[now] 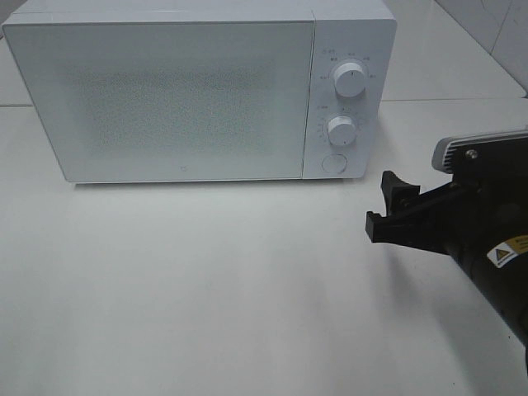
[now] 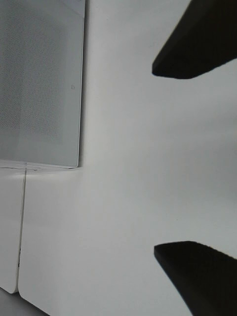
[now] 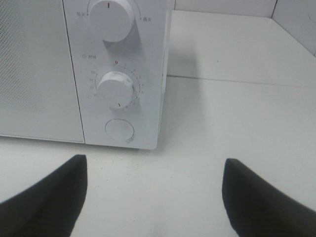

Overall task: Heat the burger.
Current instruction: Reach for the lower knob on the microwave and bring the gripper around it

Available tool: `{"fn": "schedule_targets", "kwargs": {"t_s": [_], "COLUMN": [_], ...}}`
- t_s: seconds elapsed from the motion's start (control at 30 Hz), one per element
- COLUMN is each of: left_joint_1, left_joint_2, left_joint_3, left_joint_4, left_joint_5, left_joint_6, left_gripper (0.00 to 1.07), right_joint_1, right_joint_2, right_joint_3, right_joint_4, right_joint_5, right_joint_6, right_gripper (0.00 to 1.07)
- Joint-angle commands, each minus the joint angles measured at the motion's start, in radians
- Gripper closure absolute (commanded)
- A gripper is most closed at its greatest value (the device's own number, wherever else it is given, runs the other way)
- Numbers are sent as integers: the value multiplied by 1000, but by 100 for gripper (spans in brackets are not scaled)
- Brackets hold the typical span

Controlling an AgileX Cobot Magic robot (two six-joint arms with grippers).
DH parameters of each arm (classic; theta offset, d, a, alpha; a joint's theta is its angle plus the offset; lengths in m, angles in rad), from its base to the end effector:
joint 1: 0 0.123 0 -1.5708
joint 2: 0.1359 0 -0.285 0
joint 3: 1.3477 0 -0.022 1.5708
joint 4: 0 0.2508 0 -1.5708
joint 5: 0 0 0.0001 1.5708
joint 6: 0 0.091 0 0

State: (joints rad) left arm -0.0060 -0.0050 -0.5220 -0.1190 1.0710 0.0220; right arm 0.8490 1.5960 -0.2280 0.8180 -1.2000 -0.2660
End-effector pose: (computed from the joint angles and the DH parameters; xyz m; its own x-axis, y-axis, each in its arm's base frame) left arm -0.0090 -0.0094 0.2829 -0.4416 -0.0324 -0.8966 0.0841 0.9935 -0.0773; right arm 0.1809 0.1119 0.1552 -0.1595 -0.0671 -0.9849 -0.0964 0.9940 -0.0521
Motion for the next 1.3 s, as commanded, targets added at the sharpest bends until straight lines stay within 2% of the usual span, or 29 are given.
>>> {"fn": "schedule_targets", "kwargs": {"t_s": [0.03,0.23,0.8,1.13,1.3], "left_joint_1": [0,0,0,0,0], "left_joint_2": [-19,-19,-19,-19,-19], "left_joint_3": [5,5,5,5,5], "left_joint_4": [-9,-9,-9,-9,-9], "left_joint_5": [1,1,1,1,1], "left_joint_6": [2,2,2,2,2], "left_gripper": [25,25,25,25,25], "right_joint_1": [72,108,107,0,-58], "right_joint_2": [37,73,73,155,215], "right_joint_3": [-45,-88,-105,-162,-223], "right_joint_4": [115,130,129,16,-46], "right_joint_5": [-128,-125,-134,-146,-140], "right_joint_6": [-32,-71,-55,-52,-51], "right_gripper": [36,36,36,36,36]}}
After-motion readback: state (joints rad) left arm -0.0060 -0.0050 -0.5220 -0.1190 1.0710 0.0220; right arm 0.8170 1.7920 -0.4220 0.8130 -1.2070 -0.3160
